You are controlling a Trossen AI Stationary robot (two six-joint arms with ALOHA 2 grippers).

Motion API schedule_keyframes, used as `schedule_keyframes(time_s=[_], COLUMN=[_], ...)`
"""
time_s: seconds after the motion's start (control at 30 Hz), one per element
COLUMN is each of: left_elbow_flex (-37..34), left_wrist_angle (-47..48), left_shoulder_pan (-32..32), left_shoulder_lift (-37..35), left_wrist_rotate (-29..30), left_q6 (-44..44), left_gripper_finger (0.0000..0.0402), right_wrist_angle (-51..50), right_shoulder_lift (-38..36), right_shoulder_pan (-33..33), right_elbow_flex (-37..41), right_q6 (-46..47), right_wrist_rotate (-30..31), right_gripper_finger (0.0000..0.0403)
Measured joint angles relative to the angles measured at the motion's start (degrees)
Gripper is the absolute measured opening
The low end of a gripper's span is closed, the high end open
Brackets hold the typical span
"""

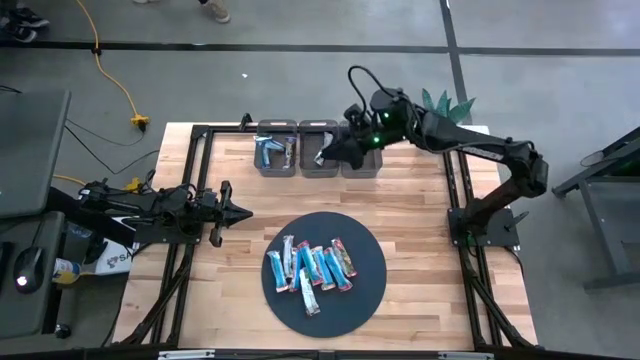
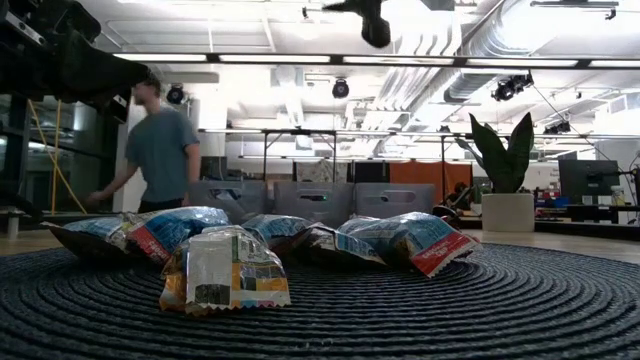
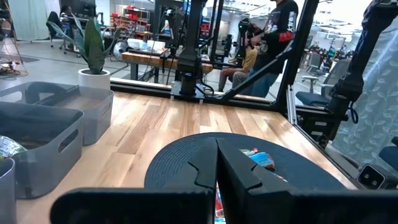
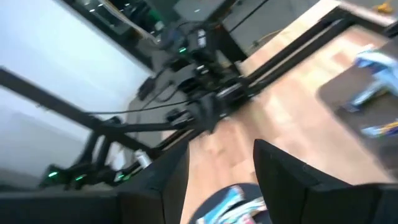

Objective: Pick and place Granola Bars by type
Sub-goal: Put the red granola bar into the right black bin

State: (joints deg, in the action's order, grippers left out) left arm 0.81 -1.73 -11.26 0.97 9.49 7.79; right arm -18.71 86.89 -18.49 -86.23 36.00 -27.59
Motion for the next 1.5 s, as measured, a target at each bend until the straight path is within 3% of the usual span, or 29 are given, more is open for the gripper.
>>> schedule_keyframes(time_s=[0.2,0.5,0.6,0.9,1.5], left_elbow_flex=[0.0,0.0,-0.01,-0.01,0.01], left_wrist_angle=[0.0,0.0,-0.01,0.01,-0.01], left_shoulder_pan=[0.0,0.0,0.01,-0.01,-0.01], left_shoulder_lift=[0.0,0.01,0.0,0.0,0.01], left_wrist_rotate=[0.01,-0.01,-0.01,-0.01,0.0], left_q6=[0.0,0.0,0.0,0.0,0.0], left_gripper_finger=[0.0001,0.0001,0.0001,0.0001,0.0001], right_wrist_angle=[-3.97,-21.87,-23.2,-22.57,-25.21], right_shoulder_lift=[-0.04,0.37,1.24,7.24,23.15], right_shoulder_pan=[6.89,18.05,21.31,27.46,28.34], right_elbow_flex=[-0.03,0.43,2.19,5.09,5.07], right_q6=[6.18,20.16,24.52,34.51,34.5], right_wrist_rotate=[1.36,22.06,25.9,25.93,24.76], right_gripper_finger=[0.0163,0.0163,0.0163,0.0163,0.0161])
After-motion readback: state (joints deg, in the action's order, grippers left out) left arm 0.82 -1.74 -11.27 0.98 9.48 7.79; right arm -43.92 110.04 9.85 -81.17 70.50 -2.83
